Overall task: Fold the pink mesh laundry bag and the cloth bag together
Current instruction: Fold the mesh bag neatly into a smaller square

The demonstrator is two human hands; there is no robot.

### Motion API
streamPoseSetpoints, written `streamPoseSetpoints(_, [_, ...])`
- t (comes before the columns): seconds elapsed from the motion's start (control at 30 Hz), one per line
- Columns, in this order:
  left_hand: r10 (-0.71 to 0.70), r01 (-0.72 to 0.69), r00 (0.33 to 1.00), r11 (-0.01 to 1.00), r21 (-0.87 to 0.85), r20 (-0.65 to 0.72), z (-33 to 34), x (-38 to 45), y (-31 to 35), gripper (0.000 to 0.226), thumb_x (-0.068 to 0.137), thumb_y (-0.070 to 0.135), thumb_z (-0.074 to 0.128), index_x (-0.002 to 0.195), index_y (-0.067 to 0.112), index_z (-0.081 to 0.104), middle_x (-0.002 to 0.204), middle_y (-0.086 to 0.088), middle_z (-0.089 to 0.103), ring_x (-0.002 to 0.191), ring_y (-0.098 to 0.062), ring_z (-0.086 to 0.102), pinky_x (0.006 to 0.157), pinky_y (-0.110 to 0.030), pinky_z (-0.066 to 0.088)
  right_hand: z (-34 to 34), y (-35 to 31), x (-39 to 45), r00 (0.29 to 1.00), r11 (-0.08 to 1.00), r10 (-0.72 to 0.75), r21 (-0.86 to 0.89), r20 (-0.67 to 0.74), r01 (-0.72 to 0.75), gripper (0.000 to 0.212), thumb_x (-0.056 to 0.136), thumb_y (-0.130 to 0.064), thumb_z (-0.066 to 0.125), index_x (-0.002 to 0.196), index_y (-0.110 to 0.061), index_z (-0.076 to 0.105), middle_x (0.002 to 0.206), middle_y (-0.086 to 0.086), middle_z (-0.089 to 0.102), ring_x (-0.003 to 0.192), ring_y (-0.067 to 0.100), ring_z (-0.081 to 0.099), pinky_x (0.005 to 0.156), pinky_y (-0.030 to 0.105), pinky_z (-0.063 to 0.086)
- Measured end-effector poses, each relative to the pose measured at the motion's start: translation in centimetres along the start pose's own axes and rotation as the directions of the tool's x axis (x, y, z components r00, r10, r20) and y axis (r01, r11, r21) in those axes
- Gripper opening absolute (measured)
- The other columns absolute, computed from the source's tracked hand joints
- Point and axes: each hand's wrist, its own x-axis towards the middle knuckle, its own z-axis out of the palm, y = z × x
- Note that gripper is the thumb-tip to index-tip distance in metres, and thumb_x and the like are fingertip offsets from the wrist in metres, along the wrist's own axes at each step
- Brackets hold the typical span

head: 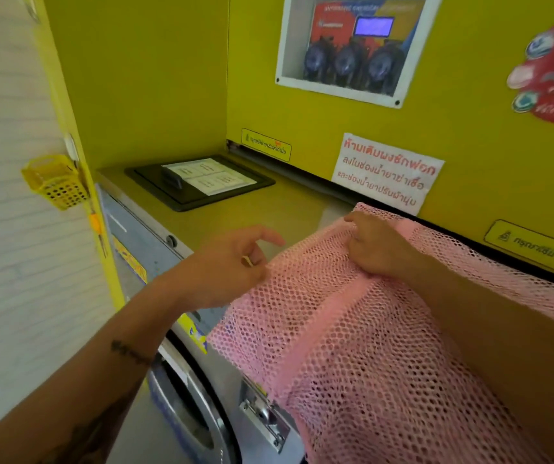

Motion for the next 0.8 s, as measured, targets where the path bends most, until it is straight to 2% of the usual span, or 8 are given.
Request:
streamPoseSetpoints(0.13, [0.008,0.008,0.981,0.997,0.079,-0.194,0.0,0.0,-0.7,0.035,0.092,0.008,0.058,0.116,0.033,0.059,0.089,-0.009,0.063,0.062,-0.017,0.057,0.055,-0.031,0.049,-1.9,-1.8,-2.3,0.995,0.996,-0.076,-0.059,-0.068,0.072,0.024,0.089,-0.032,0.058,0.113,-0.032,0.062,0.133,-0.001,0.058,0.12,0.021,0.056,0.104,0.046,0.045])
streamPoseSetpoints(0.27, [0.089,0.059,0.936,0.914,0.401,-0.341,0.8,-0.3,0.3,0.039,0.082,0.032,0.055,0.12,0.029,0.061,0.108,-0.007,0.059,0.098,-0.027,0.056,0.087,-0.041,0.048,-3.2,-1.4,-5.2,0.978,0.975,0.003,-0.219,0.21,0.044,0.037,0.094,-0.049,0.045,0.125,-0.034,0.058,0.137,-0.006,0.057,0.126,0.022,0.05,0.11,0.048,0.036])
streamPoseSetpoints(0.33, [0.186,-0.038,0.937,0.896,0.443,-0.295,1.9,-0.4,1.9,0.043,0.077,0.039,0.053,0.119,0.03,0.061,0.116,-0.006,0.058,0.113,-0.028,0.051,0.098,-0.047,0.043,-3.4,-0.3,-6.3,0.958,0.994,-0.006,-0.106,0.288,0.038,0.044,0.098,-0.04,0.046,0.14,-0.028,0.049,0.148,-0.002,0.05,0.132,0.021,0.047,0.111,0.038,0.035])
streamPoseSetpoints(0.43, [0.244,-0.178,0.964,0.888,0.424,-0.105,5.2,-0.4,4.3,0.045,0.081,0.052,0.047,0.124,0.04,0.055,0.133,0.004,0.051,0.127,-0.018,0.042,0.109,-0.048,0.034,-4.8,1.7,-7.8,0.995,1.0,-0.025,0.015,0.092,0.024,0.04,0.099,-0.027,0.051,0.139,-0.026,0.051,0.148,-0.002,0.049,0.134,0.019,0.046,0.108,0.032,0.035])
streamPoseSetpoints(0.5, [0.169,-0.201,0.98,0.861,0.468,0.109,8.1,0.0,5.3,0.062,0.079,0.07,0.033,0.137,0.049,0.04,0.155,0.007,0.03,0.145,-0.017,0.021,0.119,-0.055,0.013,-6.6,3.6,-9.2,1.0,1.0,-0.009,-0.016,0.021,0.01,0.039,0.098,-0.027,0.054,0.137,-0.024,0.052,0.147,-0.002,0.048,0.136,0.018,0.043,0.111,0.033,0.033])
streamPoseSetpoints(0.6, [-0.08,-0.187,0.925,0.754,0.63,0.37,11.0,1.2,6.0,0.073,0.082,0.081,0.018,0.149,0.054,0.003,0.165,0.009,-0.011,0.151,-0.019,-0.014,0.117,-0.061,-0.009,-9.2,8.3,-12.6,0.978,0.976,0.165,-0.167,0.132,-0.142,0.05,0.095,-0.044,0.053,0.142,-0.03,0.043,0.151,0.001,0.04,0.137,0.024,0.038,0.112,0.045,0.035])
streamPoseSetpoints(0.7, [-0.123,-0.145,0.931,0.739,0.658,0.343,11.5,2.4,7.0,0.068,0.087,0.075,0.027,0.148,0.055,0.005,0.164,0.01,-0.014,0.151,-0.021,-0.014,0.117,-0.061,-0.006,-10.7,14.3,-17.8,0.912,0.89,0.38,-0.331,0.156,-0.314,0.069,0.087,-0.067,0.033,0.147,-0.031,0.033,0.153,0.006,0.037,0.14,0.031,0.035,0.111,0.053,0.033])
streamPoseSetpoints(0.8, [-0.03,-0.137,0.963,0.801,0.583,0.268,13.0,3.1,8.5,0.067,0.084,0.077,0.034,0.145,0.054,0.021,0.164,0.014,-0.005,0.151,-0.017,-0.005,0.118,-0.056,-0.008,-10.5,19.3,-23.3,0.859,0.845,0.497,-0.297,0.123,-0.446,0.071,0.086,-0.072,0.021,0.148,-0.039,0.029,0.159,0.0,0.031,0.147,0.028,0.026,0.116,0.055,0.025])
